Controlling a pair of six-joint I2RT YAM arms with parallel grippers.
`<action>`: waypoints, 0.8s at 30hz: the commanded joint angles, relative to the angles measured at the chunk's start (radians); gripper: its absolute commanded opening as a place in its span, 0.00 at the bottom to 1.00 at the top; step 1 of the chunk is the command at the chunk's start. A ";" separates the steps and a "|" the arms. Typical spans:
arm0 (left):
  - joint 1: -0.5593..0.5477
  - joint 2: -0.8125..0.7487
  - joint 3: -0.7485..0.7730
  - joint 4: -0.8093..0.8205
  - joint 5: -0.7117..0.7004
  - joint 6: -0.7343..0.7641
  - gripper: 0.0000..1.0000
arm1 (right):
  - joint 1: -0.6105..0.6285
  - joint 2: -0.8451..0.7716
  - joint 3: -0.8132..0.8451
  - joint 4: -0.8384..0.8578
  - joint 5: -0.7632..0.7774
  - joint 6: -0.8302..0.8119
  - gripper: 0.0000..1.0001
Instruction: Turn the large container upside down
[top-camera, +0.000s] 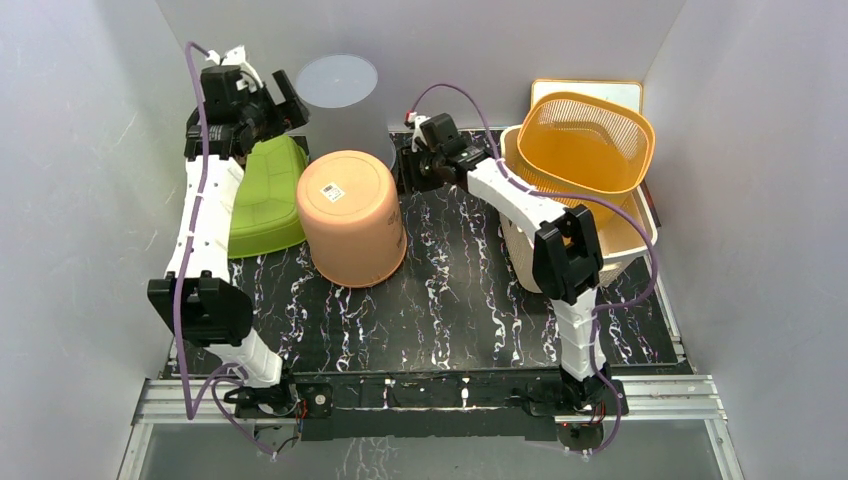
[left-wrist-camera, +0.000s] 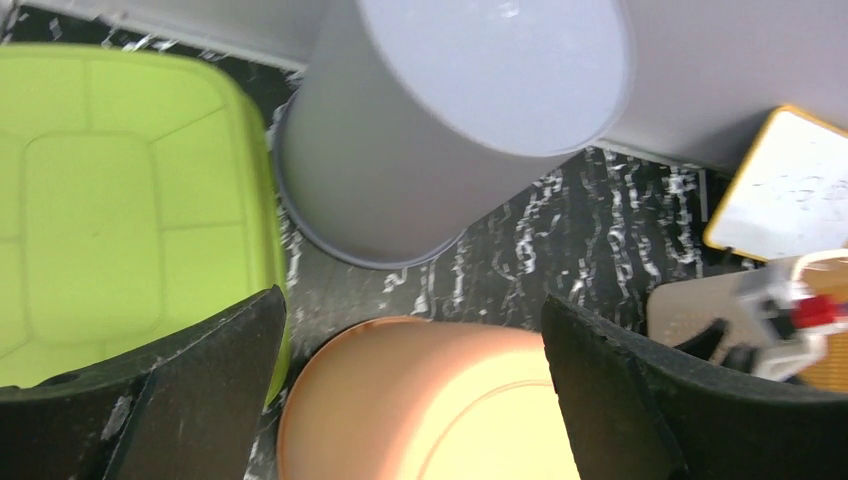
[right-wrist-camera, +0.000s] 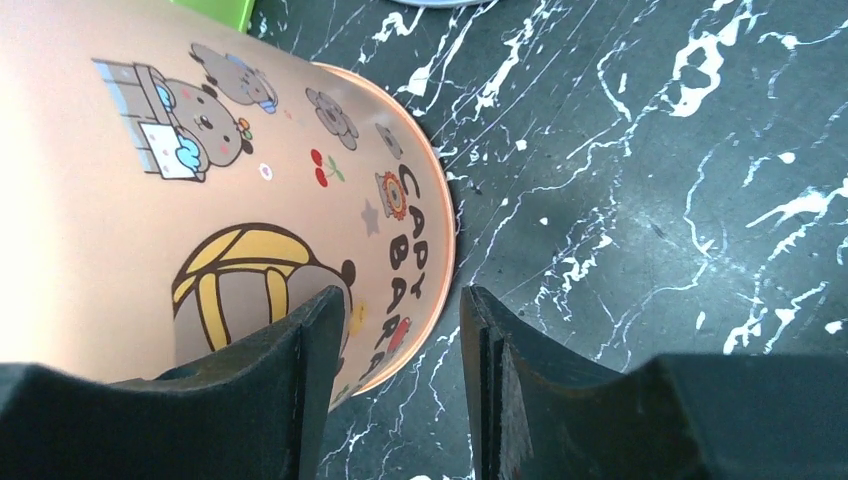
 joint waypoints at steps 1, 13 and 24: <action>-0.069 0.020 0.129 -0.002 0.037 -0.020 0.98 | 0.073 0.063 0.041 0.000 0.053 -0.079 0.44; -0.120 -0.066 0.153 -0.008 0.043 -0.048 0.98 | 0.327 0.108 0.107 -0.017 -0.041 -0.008 0.43; -0.120 -0.102 0.120 0.015 0.079 -0.058 0.98 | 0.426 0.284 0.285 0.212 -0.257 0.229 0.42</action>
